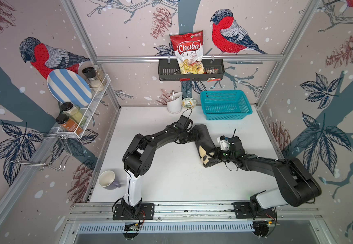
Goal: Roll up the pillowcase
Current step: Roll the pillowcase at the center of the board.
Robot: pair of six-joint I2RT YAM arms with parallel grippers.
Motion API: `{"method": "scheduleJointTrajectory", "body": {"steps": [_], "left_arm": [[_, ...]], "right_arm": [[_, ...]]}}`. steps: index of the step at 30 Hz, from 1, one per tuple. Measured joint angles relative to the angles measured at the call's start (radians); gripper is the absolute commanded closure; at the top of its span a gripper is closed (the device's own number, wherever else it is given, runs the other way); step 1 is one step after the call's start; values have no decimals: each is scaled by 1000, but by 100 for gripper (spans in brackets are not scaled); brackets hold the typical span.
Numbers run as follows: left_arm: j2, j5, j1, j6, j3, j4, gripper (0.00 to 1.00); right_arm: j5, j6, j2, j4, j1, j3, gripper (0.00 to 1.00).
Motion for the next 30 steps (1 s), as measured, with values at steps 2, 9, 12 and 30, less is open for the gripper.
{"method": "scheduleJointTrajectory", "body": {"steps": [2,9,12,30], "left_arm": [[26,2,-8,-16,17,8,22],[51,3,-12,-19,23,14,22],[51,2,-12,-19,24,13,22],[5,-28,3,-8,7,-40,17]], "right_arm": [[33,-2,-52,-62,-8,2,13],[559,-61,-241,-398,191,147,0],[827,-80,-208,-515,358,235,0],[1415,-19,450,-895,720,616,100]]}}
